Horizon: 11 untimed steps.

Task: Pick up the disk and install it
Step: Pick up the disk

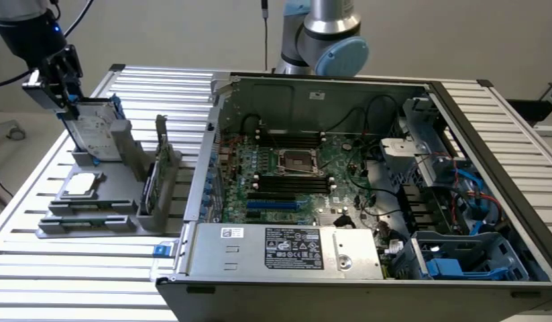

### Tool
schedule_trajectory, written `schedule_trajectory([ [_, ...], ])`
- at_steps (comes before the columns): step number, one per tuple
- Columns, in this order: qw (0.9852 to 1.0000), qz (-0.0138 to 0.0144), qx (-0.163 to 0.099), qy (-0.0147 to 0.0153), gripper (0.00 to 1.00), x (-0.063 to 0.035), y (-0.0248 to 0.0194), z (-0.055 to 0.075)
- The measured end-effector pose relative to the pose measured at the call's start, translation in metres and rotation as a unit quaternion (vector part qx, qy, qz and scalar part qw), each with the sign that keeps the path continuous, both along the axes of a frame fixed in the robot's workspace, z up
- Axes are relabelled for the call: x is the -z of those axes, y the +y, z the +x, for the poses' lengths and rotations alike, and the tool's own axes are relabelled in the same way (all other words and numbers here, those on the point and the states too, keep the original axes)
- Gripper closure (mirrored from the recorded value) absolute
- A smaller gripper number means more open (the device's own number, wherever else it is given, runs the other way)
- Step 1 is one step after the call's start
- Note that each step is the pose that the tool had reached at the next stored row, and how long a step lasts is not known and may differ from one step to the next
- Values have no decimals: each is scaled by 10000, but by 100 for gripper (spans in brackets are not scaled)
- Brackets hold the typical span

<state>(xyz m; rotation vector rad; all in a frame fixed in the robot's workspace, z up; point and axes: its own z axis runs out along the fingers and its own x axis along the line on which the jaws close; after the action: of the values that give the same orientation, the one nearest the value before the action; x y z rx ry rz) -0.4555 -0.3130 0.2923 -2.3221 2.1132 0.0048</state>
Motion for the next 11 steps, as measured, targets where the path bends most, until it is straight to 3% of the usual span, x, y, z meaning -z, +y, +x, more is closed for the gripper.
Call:
schedule_trajectory([
  [11, 10000, 0, 86, -1, 46, 43, -3, -4],
])
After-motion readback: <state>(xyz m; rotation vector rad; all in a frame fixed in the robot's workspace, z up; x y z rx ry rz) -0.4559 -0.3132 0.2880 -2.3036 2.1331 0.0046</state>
